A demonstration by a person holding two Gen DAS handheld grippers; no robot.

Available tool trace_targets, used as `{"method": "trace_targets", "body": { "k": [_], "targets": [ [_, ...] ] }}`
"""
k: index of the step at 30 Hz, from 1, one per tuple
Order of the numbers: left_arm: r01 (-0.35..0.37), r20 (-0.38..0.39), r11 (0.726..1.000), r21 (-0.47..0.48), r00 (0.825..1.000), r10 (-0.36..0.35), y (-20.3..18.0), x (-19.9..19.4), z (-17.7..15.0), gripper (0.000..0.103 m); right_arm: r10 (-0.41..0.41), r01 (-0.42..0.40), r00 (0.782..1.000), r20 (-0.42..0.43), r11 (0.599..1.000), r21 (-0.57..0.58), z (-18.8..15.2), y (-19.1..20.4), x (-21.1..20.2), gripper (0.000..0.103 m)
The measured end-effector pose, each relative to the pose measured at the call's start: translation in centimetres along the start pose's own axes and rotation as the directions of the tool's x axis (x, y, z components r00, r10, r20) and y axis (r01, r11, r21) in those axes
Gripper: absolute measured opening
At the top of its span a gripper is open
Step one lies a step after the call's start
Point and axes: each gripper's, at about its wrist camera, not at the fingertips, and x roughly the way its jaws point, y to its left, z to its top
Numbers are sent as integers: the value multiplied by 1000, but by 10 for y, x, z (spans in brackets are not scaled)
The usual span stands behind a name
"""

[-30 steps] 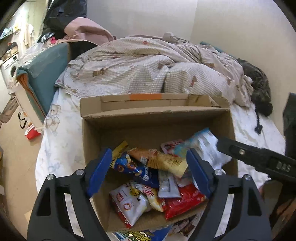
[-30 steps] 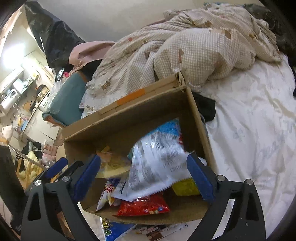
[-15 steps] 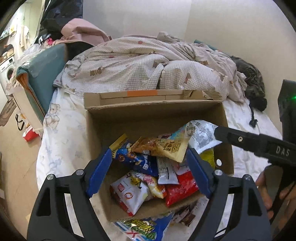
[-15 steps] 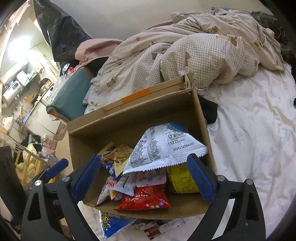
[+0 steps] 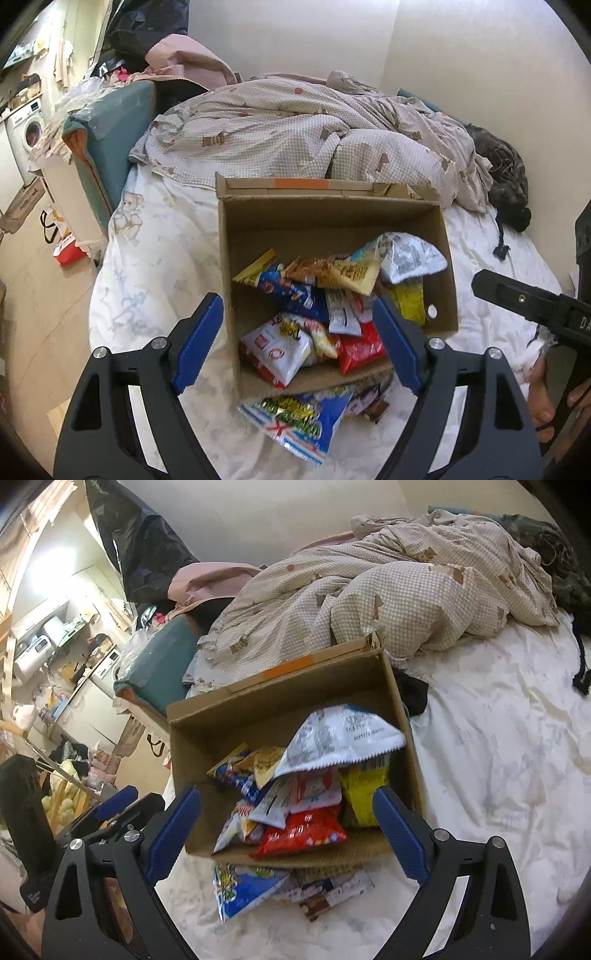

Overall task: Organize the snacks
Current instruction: 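Carry both packets over the box and open both tools to release them, then lower the left tool and grasp the blue chip bag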

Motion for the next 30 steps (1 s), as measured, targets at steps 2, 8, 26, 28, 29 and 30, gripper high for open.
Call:
{"method": "trace_targets", "body": {
  "k": [2, 8, 26, 28, 29, 30],
  "targets": [
    [0, 5, 1000, 14, 1000, 0, 0, -10, -6, 81, 4, -4, 1000, -4, 1000, 6, -7, 1, -5, 97],
    [-6, 12, 1000, -26, 1000, 6, 12, -33, -20, 96, -13, 13, 999, -35, 1000, 8, -33, 3, -17, 97],
    [-61, -155, 988, -145, 987, 38, 40, -25, -68, 97, -30, 60, 991, -131, 971, 230, -80, -32, -24, 97],
    [-65, -181, 985, -160, 983, 35, 43, -20, -70, 97, -35, 71, 989, -147, 966, 249, -80, -36, -17, 97],
    [-64, -190, 983, -170, 981, 31, 44, -18, -71, 97, -30, 69, 988, -154, 964, 258, -81, -38, -15, 97],
    [-63, -196, 982, -178, 980, 27, 45, -16, -72, 97, -24, 68, 986, -162, 961, 269, -81, -39, -12, 97]
  ]
}}
